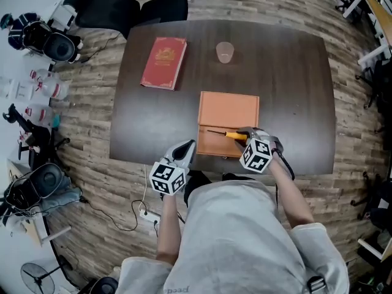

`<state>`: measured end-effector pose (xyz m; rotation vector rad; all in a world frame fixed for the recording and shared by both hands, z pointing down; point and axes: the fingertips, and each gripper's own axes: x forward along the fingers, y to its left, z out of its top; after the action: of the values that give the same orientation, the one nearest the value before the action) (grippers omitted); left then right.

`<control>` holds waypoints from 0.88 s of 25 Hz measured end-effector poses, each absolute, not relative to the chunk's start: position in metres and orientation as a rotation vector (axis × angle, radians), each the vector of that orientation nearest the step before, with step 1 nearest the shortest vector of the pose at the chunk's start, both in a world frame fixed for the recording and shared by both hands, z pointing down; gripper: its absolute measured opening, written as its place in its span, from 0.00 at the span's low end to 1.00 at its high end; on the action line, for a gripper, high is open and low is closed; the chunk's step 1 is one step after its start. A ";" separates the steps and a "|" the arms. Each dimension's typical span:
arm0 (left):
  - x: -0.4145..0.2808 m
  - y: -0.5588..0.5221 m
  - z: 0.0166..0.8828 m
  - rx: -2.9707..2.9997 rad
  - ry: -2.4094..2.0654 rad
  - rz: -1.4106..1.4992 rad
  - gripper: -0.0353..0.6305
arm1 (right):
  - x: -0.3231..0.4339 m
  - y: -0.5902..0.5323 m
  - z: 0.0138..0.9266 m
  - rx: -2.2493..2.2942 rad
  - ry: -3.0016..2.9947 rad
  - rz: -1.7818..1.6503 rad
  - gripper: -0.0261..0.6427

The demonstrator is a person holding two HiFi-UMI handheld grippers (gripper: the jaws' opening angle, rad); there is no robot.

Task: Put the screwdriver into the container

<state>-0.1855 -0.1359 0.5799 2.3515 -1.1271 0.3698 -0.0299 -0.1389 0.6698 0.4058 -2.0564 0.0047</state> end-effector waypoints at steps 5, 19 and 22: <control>-0.178 -0.147 0.586 2.407 -0.968 0.463 0.13 | -0.031 -0.138 0.675 0.429 -2.014 0.004 0.20; -0.172 -0.176 0.584 2.487 -0.762 0.503 0.13 | -0.047 -0.130 0.701 0.350 -1.900 0.029 0.20; -0.178 -0.178 0.586 2.495 -0.741 0.524 0.13 | -0.048 -0.130 0.708 0.349 -1.873 0.045 0.20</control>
<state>-0.1775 -0.1780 0.5857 2.4950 -0.7405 0.5240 -0.0476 -0.1301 0.7079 0.3487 -1.8734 0.0449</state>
